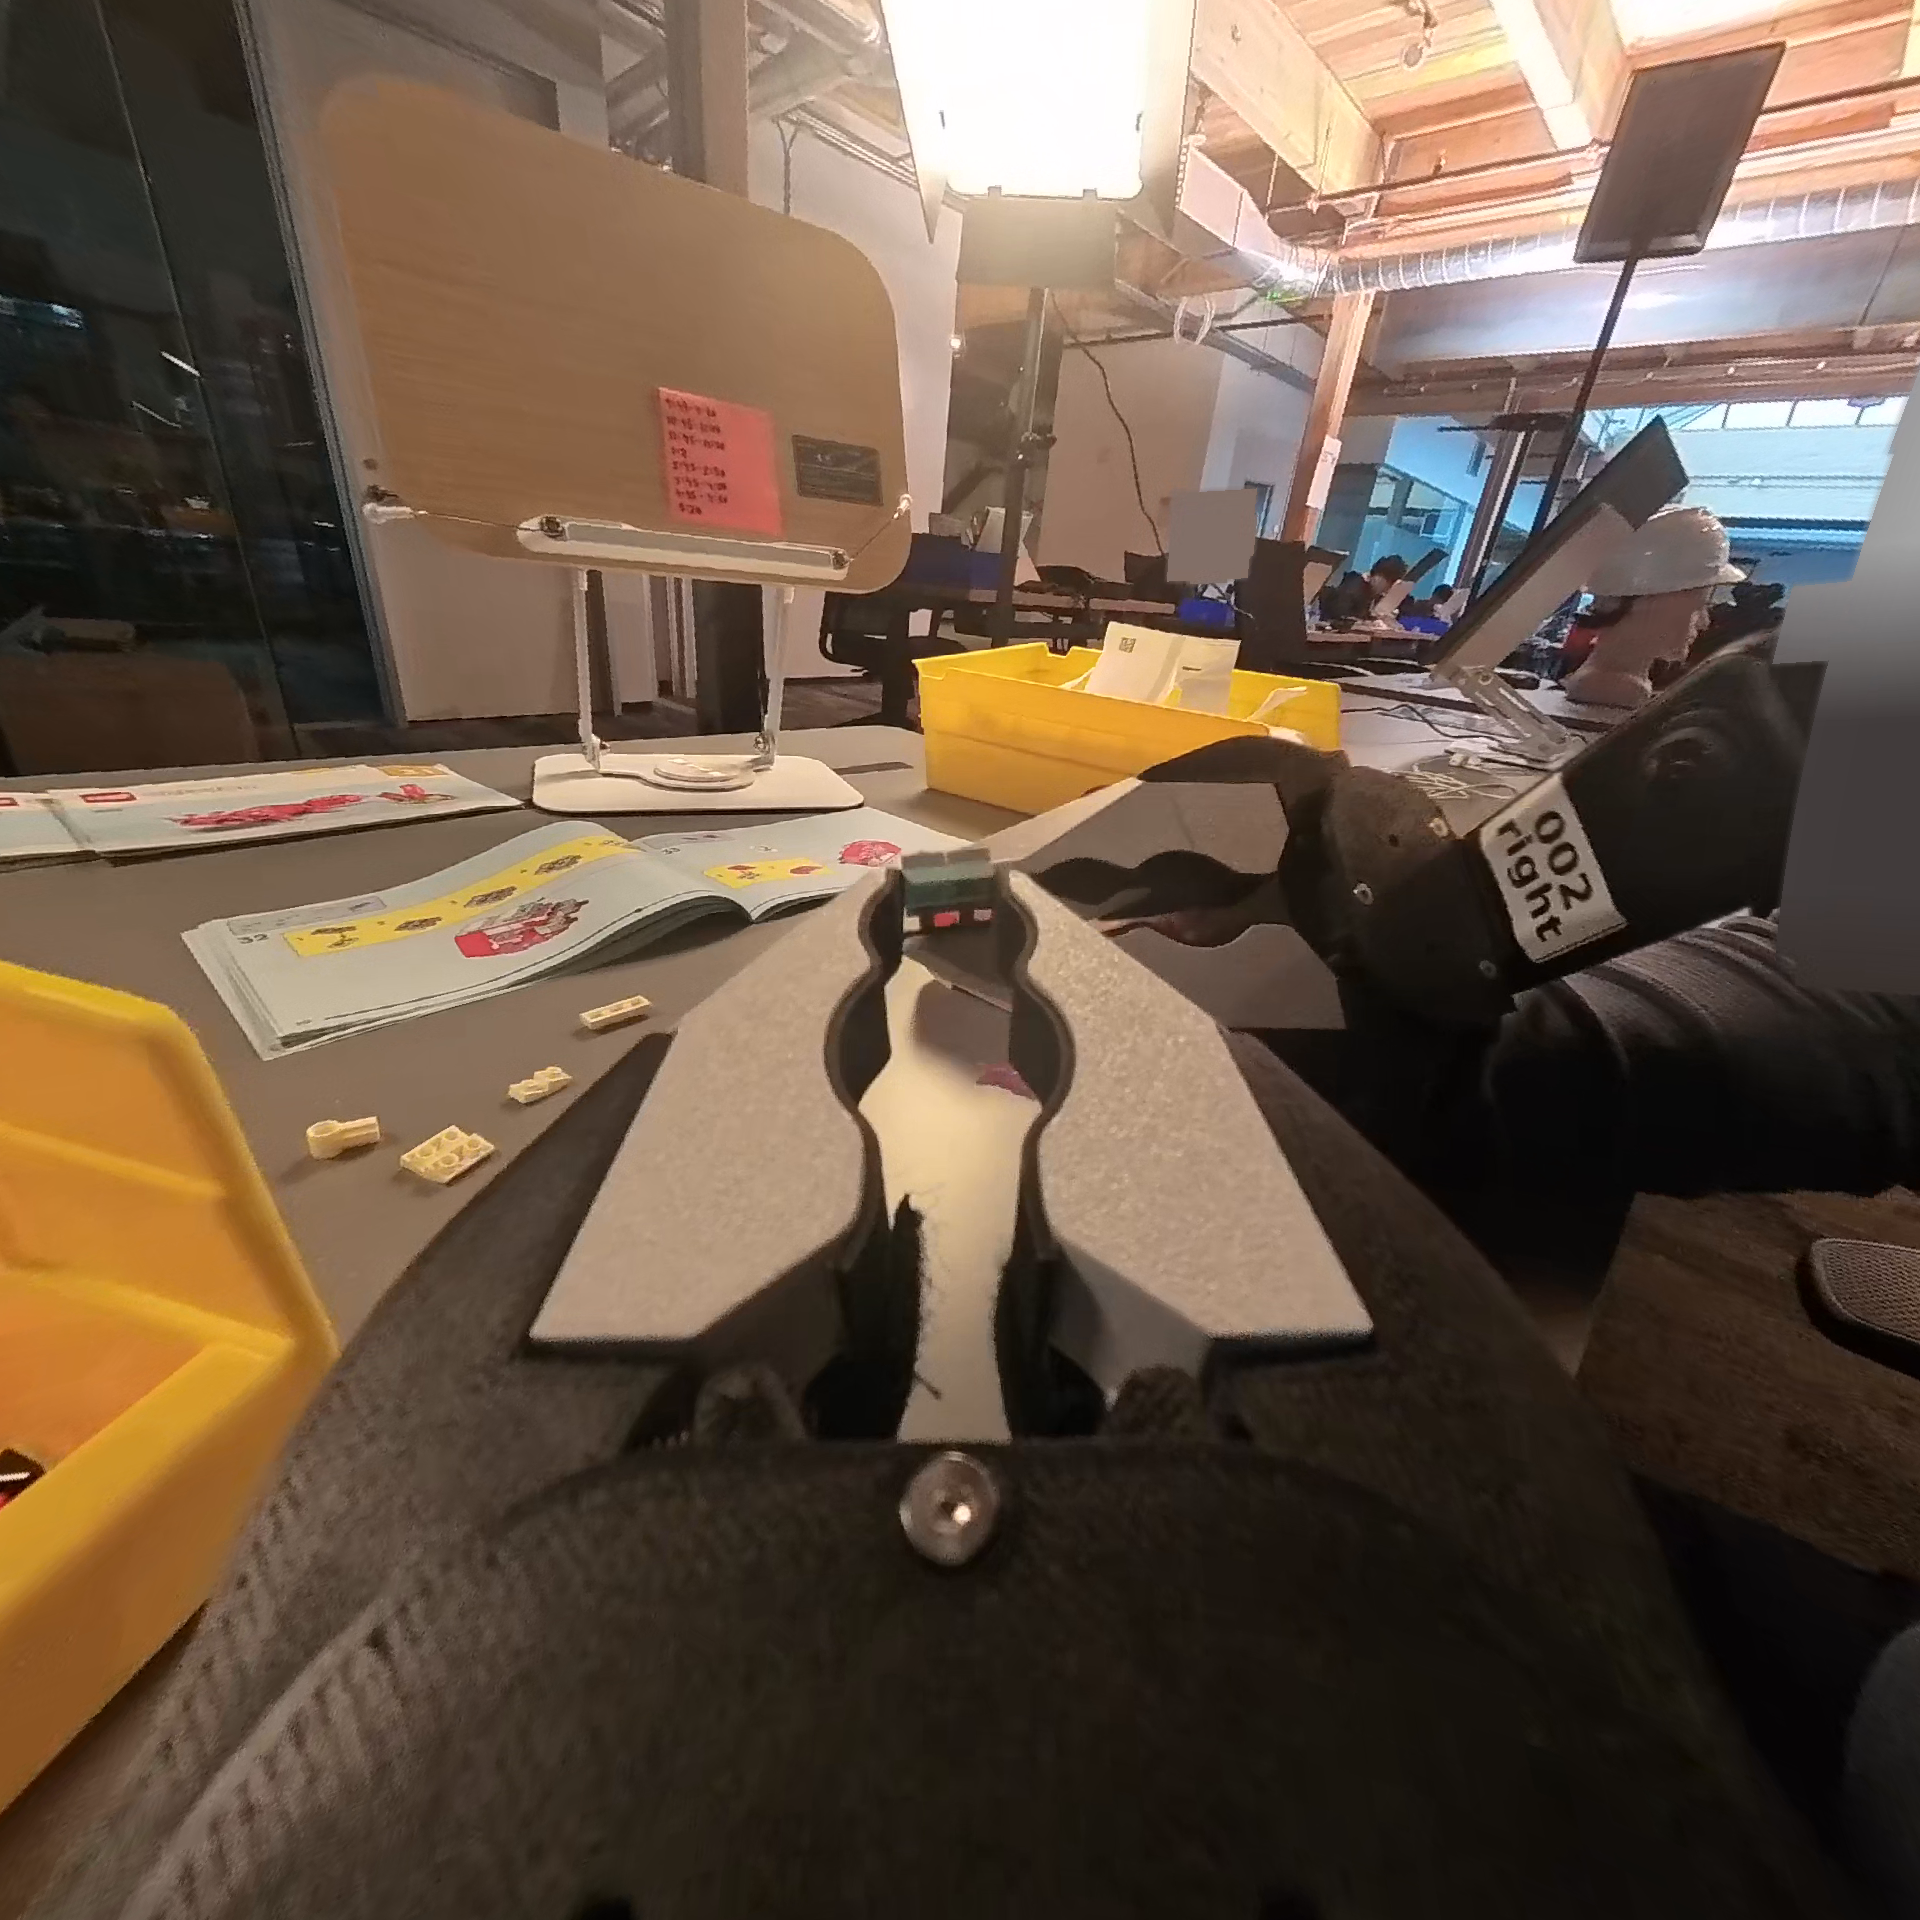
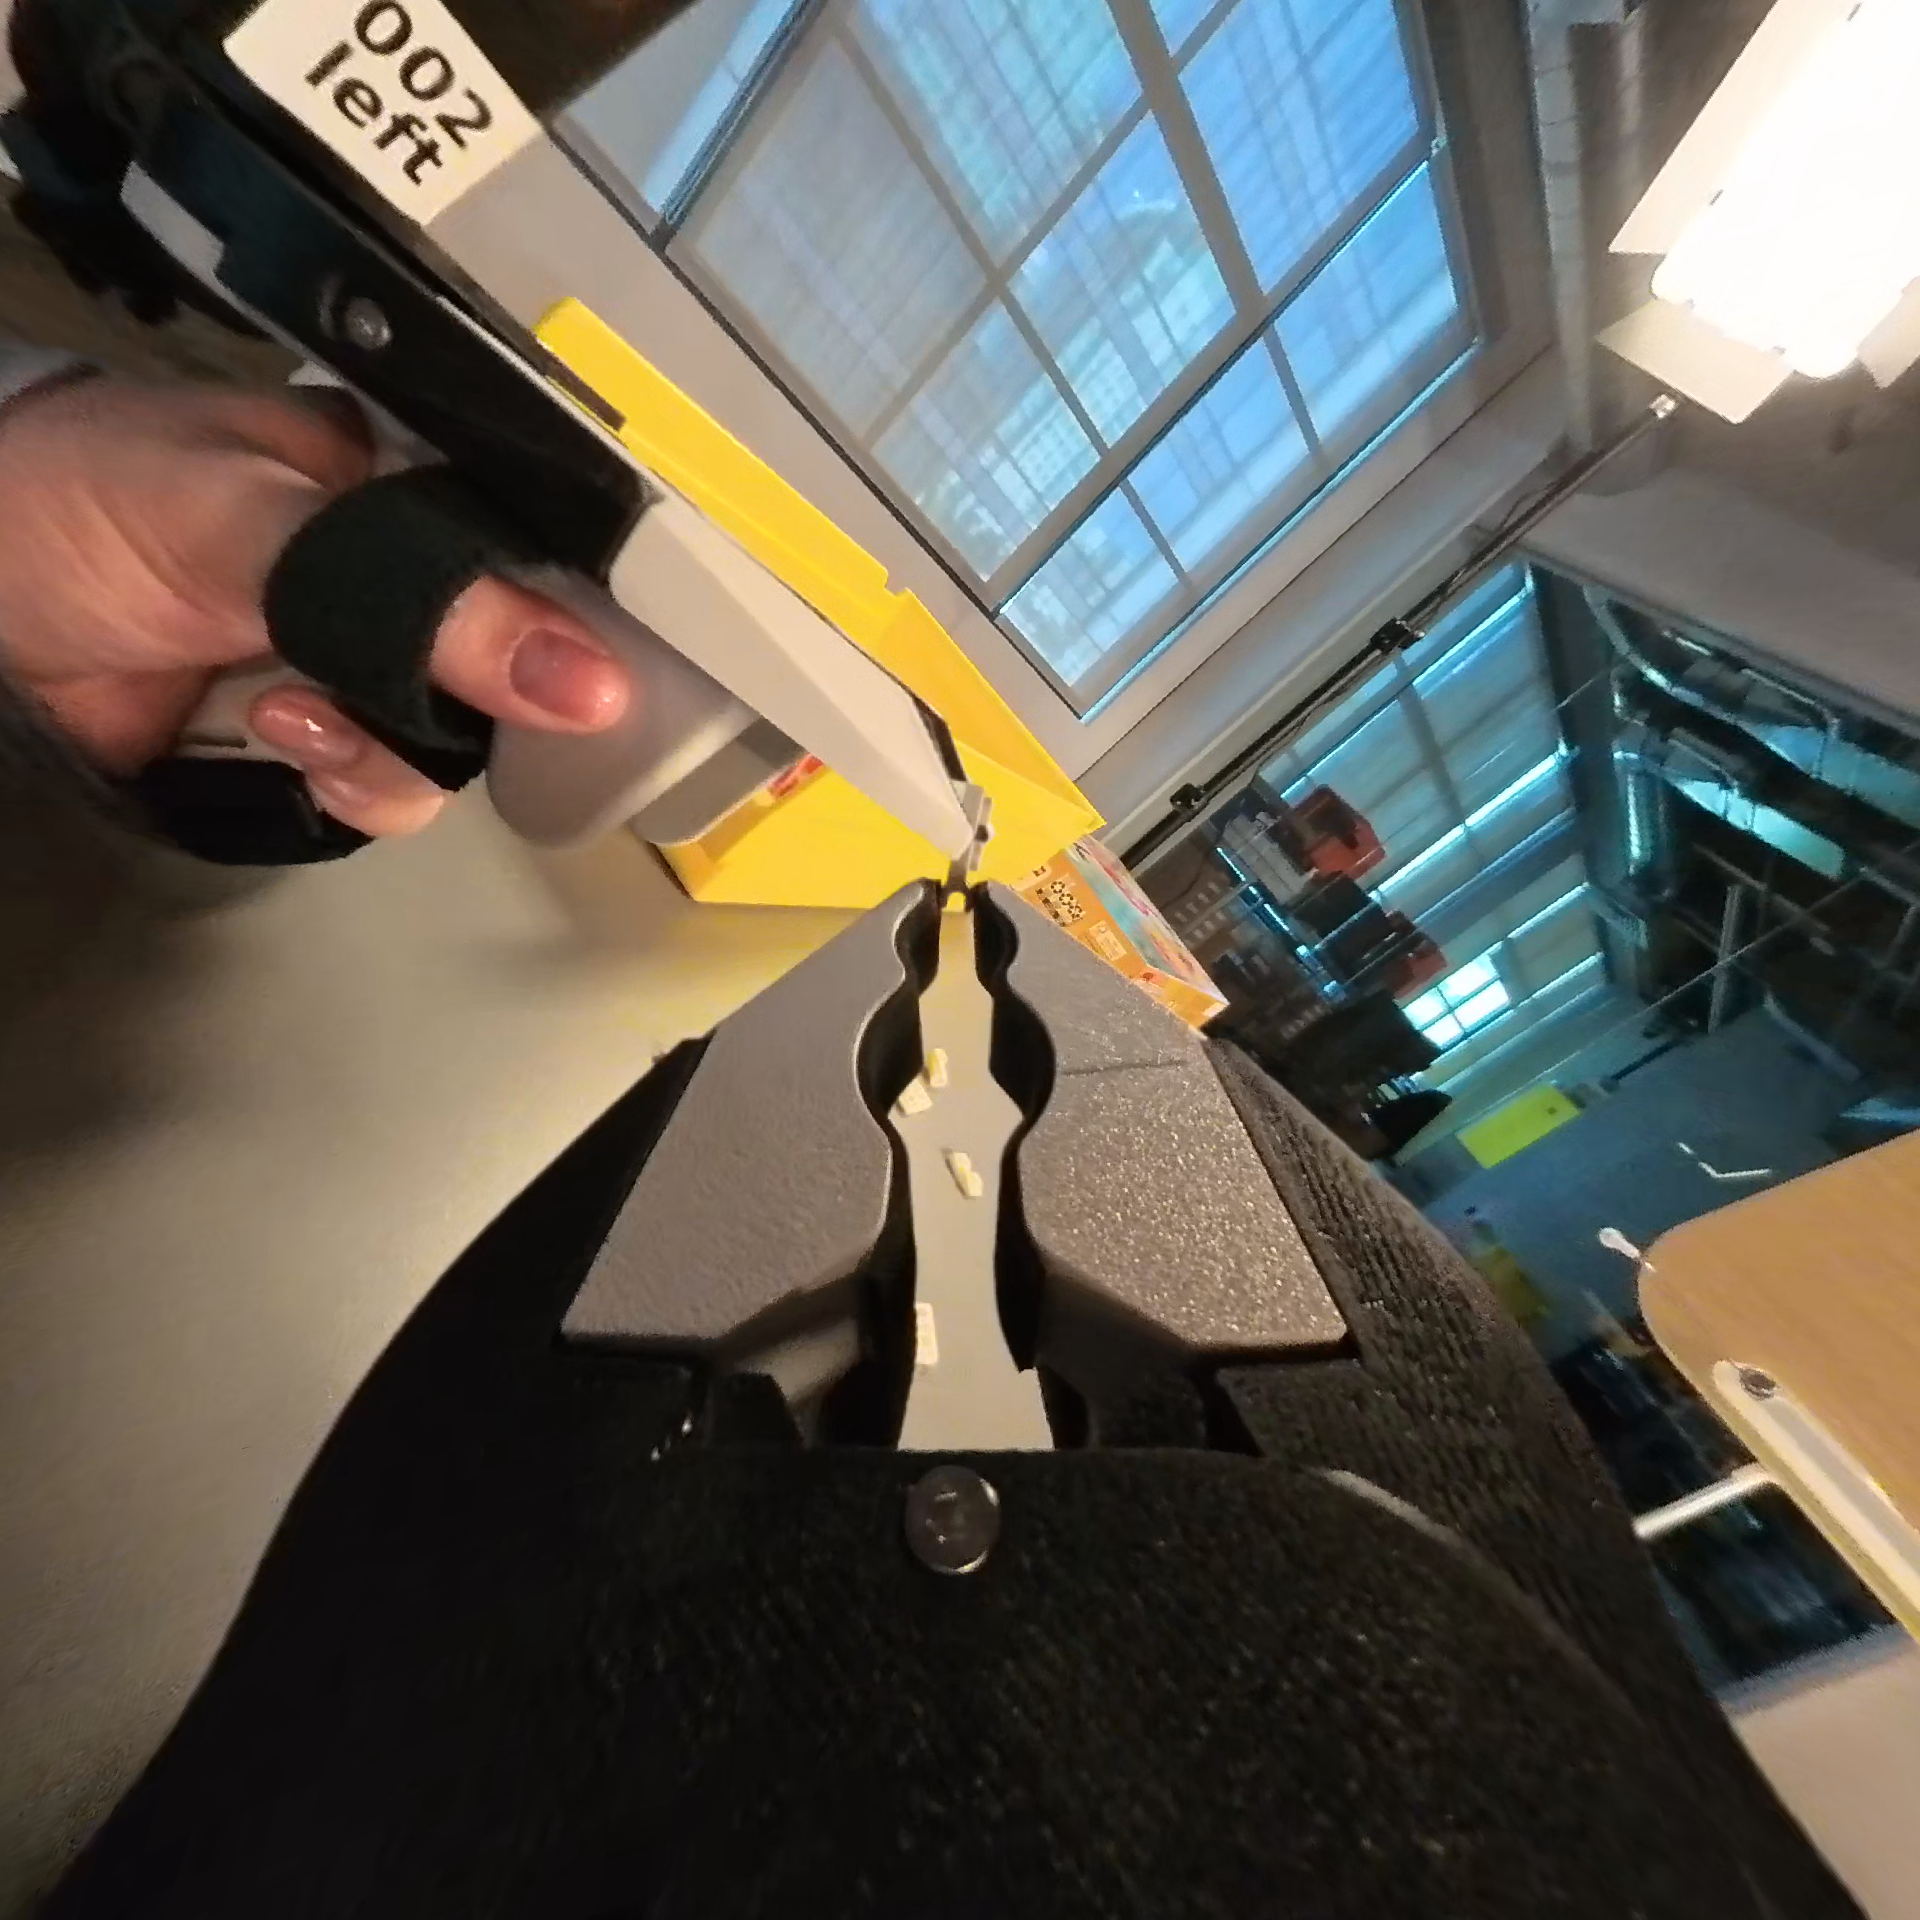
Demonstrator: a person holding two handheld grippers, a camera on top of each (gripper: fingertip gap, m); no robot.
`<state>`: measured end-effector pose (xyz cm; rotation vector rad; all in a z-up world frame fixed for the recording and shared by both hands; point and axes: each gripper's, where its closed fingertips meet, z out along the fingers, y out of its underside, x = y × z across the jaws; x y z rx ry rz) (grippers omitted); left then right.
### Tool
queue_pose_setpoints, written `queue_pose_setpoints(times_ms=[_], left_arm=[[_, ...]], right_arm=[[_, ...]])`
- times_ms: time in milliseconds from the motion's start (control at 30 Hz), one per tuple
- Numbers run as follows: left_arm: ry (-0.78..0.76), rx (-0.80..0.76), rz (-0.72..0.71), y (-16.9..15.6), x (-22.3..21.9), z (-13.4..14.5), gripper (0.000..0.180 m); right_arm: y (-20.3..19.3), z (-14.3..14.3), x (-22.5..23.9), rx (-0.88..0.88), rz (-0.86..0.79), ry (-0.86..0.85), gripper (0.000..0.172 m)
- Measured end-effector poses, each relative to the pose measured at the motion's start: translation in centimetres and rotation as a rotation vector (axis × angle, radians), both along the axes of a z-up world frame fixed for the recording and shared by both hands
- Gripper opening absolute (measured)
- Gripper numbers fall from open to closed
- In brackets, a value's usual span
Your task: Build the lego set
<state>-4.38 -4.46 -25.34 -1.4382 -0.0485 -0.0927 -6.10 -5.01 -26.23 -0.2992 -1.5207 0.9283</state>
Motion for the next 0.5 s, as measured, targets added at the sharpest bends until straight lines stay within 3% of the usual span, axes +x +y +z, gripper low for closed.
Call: queue_pose_setpoints(times_ms=[167,300,433,500], left_arm=[[-0.037,0.009,-0.014,0.1,-0.3,0.0,0.016],[-0.046,0.068,0.040,-0.6,-1.1,0.7,0.031],[-0.049,0.127,0.047,-2.2,-1.0,1.5,0.037],[-0.030,0.169,0.116,-3.8,-1.5,2.2,0.037]], right_arm=[[0.1,-0.2,-0.1,-0.024,0.011,-0.057,0.004],[0.6,-0.4,-0.4,-0.052,-0.018,-0.075,0.004],[0.3,-0.9,-0.6,-0.033,-0.028,-0.114,0.004],[0.0,-1.6,-0.9,-0.043,-0.022,-0.180,0.004]])
